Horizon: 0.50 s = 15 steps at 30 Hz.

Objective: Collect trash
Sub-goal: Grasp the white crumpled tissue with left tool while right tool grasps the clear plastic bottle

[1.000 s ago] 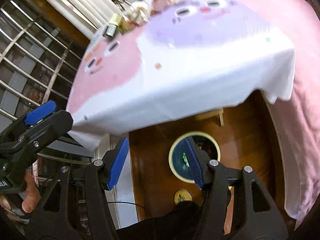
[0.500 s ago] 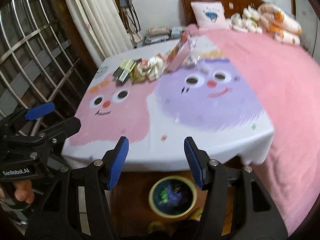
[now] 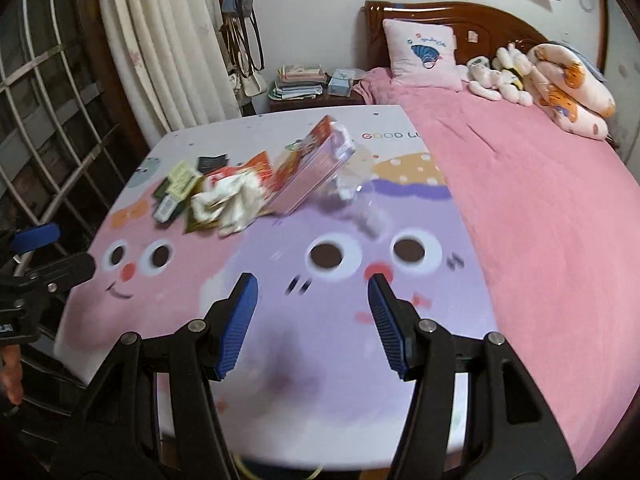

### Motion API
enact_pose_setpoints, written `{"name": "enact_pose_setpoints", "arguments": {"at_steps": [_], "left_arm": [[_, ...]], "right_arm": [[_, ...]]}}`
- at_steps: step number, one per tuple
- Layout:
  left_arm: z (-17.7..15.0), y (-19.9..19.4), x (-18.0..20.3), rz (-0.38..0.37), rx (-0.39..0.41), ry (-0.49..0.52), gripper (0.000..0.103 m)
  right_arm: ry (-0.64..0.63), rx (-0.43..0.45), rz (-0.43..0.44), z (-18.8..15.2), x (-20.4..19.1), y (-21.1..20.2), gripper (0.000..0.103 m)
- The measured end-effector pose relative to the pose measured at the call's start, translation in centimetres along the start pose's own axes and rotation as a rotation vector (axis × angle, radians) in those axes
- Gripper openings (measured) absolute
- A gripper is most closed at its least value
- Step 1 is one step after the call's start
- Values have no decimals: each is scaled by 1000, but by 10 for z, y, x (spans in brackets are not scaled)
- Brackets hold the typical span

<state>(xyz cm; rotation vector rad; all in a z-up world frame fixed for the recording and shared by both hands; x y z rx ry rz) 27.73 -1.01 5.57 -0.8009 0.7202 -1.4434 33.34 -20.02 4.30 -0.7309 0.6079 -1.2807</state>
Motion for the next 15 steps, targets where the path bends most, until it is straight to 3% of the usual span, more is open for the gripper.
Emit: {"name": "enact_pose_setpoints", "arguments": {"at_steps": [6, 15], "left_arm": [[46, 85, 19, 72, -73, -64, 94], [76, 185, 27, 156, -162, -89, 94]], "right_arm": [[-114, -31, 8, 43, 34, 91, 55], [-255, -75, 21, 65, 40, 193, 55]]}}
Point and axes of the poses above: each gripper's, at about its wrist camera, not at the fingertips, and y roughly the way its jaws point, x to its right, z to its top, the point moved 4 cm from there along y, roughly the way its jaws point, and after that the axes turned 4 degrees about -y, right-handed, at the moved point
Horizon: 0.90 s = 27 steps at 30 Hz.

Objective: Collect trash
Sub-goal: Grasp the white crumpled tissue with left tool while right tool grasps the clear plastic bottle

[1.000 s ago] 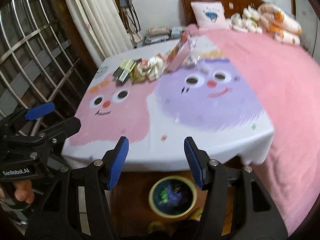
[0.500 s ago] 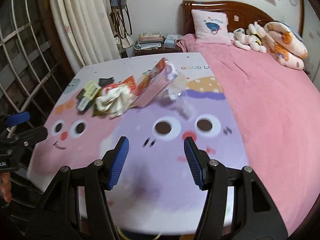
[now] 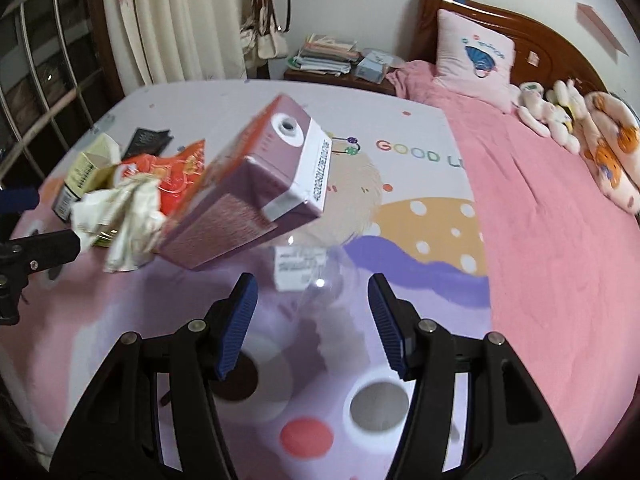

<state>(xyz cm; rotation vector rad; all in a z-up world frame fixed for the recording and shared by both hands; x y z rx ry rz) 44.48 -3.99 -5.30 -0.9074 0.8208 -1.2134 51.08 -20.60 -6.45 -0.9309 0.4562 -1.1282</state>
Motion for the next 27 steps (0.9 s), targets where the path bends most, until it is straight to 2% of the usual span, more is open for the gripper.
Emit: {"name": "enact_pose_setpoints", "arguments": {"at_steps": [4, 6, 14, 16, 17, 22, 24, 27], "left_arm": [[5, 29, 8, 22, -37, 16, 94], [9, 43, 12, 34, -49, 19, 94], [23, 71, 18, 52, -68, -17, 93], [26, 79, 20, 45, -86, -18, 82], [26, 83, 21, 42, -99, -16, 72], [25, 82, 24, 25, -92, -13, 55], [25, 76, 25, 19, -76, -14, 43], [23, 62, 25, 17, -53, -11, 31]], "right_arm": [[-27, -6, 15, 1, 0, 20, 54], [-35, -11, 22, 1, 0, 27, 50], [-35, -4, 76, 7, 10, 42, 45], [-26, -5, 89, 8, 13, 44, 45], [-16, -7, 98, 8, 16, 45, 45], [43, -29, 148, 5, 27, 45, 45], [70, -36, 165, 3, 31, 43, 44], [117, -39, 186, -3, 36, 35, 44]]}}
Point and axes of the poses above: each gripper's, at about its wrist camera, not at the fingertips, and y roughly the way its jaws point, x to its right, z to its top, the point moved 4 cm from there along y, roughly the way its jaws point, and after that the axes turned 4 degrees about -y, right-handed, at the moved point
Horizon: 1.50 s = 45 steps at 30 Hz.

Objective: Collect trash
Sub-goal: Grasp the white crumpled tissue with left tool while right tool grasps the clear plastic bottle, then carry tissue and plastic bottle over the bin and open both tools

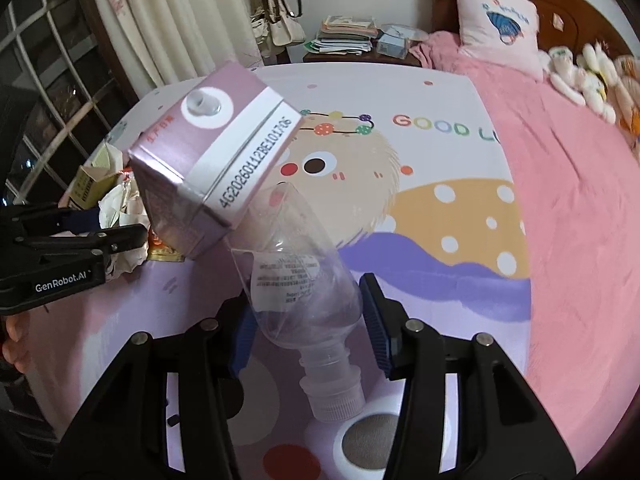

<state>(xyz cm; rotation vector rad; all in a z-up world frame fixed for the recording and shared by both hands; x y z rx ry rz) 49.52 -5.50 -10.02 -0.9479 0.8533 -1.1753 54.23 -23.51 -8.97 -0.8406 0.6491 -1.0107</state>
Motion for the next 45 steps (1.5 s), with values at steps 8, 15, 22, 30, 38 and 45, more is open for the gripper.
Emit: {"name": "enact_pose_setpoints", "arguments": {"at_steps": [8, 15, 22, 30, 38, 45], "left_arm": [[-25, -45, -9, -100, 14, -38, 20], [-64, -95, -14, -160, 45, -27, 20], [-111, -151, -29, -215, 88, 38, 20], [-179, -213, -76, -280, 131, 136, 20], [-261, -246, -134, -345, 137, 185, 20], [-329, -248, -171, -391, 80, 215, 20]], "right_arm": [[84, 5, 45, -23, -7, -33, 44], [90, 29, 46, -49, -41, -77, 44], [115, 70, 22, -80, -88, -130, 44], [189, 138, -16, -132, -161, -196, 44], [235, 135, -46, -196, -243, -232, 44], [269, 82, -53, -261, -298, -241, 44]]}}
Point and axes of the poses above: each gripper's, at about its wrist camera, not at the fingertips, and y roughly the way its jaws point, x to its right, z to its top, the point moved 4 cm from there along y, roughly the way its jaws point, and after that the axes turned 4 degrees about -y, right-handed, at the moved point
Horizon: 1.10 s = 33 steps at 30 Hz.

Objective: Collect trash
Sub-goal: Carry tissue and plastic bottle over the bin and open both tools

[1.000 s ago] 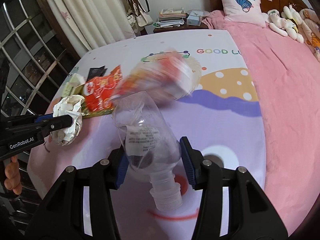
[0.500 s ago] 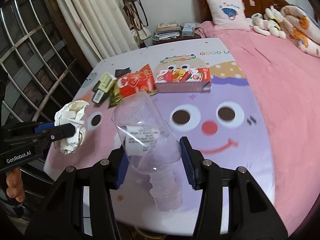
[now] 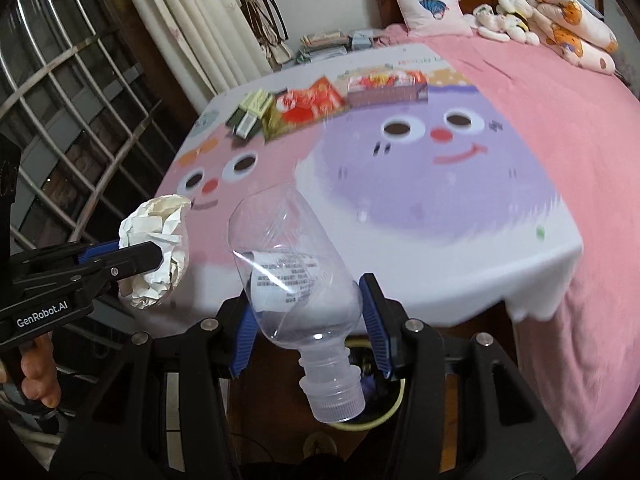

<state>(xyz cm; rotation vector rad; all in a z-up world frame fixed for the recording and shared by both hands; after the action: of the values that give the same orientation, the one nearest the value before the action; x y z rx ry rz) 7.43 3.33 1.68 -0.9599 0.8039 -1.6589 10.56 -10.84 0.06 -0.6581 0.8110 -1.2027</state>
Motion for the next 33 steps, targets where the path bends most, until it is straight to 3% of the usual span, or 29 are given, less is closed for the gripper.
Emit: {"name": "enact_pose_setpoints", "arguments": {"at_steps": [7, 14, 21, 33], "left_arm": [[-58, 13, 5, -34, -98, 19, 20], [-94, 52, 16, -51, -184, -13, 20], [-140, 137, 21, -7, -279, -35, 20], [-215, 302, 6, 45, -350, -68, 20]], "right_arm": [[20, -121, -2, -65, -10, 6, 44], [63, -249, -5, -117, 11, 39, 44], [150, -347, -8, -172, 56, 116, 45], [195, -427, 4, -262, 104, 264, 45]]}}
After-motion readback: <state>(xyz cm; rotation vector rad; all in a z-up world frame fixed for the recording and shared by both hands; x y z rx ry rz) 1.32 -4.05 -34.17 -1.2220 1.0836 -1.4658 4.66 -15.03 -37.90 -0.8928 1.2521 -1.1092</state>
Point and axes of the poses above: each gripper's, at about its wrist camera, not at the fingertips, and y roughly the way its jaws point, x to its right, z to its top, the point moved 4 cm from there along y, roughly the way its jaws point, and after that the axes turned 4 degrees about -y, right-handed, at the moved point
